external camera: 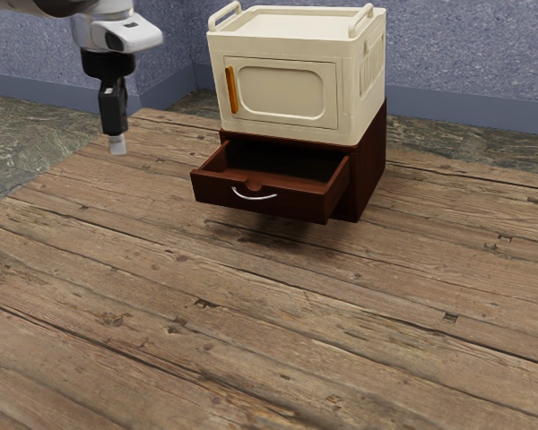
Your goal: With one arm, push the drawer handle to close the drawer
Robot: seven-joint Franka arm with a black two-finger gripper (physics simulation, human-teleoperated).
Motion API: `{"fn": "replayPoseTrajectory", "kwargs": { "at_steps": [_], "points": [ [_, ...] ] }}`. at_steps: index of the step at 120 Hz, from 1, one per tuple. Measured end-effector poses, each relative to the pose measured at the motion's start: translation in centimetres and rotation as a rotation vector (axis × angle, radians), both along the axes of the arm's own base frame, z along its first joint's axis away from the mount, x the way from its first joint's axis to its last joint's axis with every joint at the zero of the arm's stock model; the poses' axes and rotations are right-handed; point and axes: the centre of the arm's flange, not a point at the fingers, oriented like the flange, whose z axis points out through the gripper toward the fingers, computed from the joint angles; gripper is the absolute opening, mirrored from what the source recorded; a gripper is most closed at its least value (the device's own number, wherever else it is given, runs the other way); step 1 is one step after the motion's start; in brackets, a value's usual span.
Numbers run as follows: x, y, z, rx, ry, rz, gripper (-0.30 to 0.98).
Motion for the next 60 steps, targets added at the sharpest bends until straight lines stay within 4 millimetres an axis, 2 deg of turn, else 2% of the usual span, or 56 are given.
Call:
{"fn": "replayPoseTrajectory", "kwargs": {
  "at_steps": [24,27,34,36,39,42,47,50,55,60],
  "points": [
    [0.0,0.3,0.1,-0.015,0.000,-0.020,0.68],
    [-0.4,0.3,1.6,-0.016,-0.031,-0.021,0.68],
    [-3.0,0.3,8.8,-0.020,-0.174,-0.016,0.68],
    [-3.7,0.2,10.3,-0.023,-0.206,-0.008,0.68],
    [-4.4,-0.3,11.8,-0.024,-0.236,0.003,0.68],
    [-4.5,-1.5,12.2,-0.024,-0.246,0.004,0.68],
    [-4.1,-4.7,11.7,-0.032,-0.237,-0.020,0.69],
    [-2.9,-6.9,10.2,-0.038,-0.206,-0.041,0.69],
    [-0.5,-10.7,6.5,-0.044,-0.139,-0.075,0.69],
    [2.8,-13.7,0.9,-0.047,-0.058,-0.090,0.68]
  ]
}}
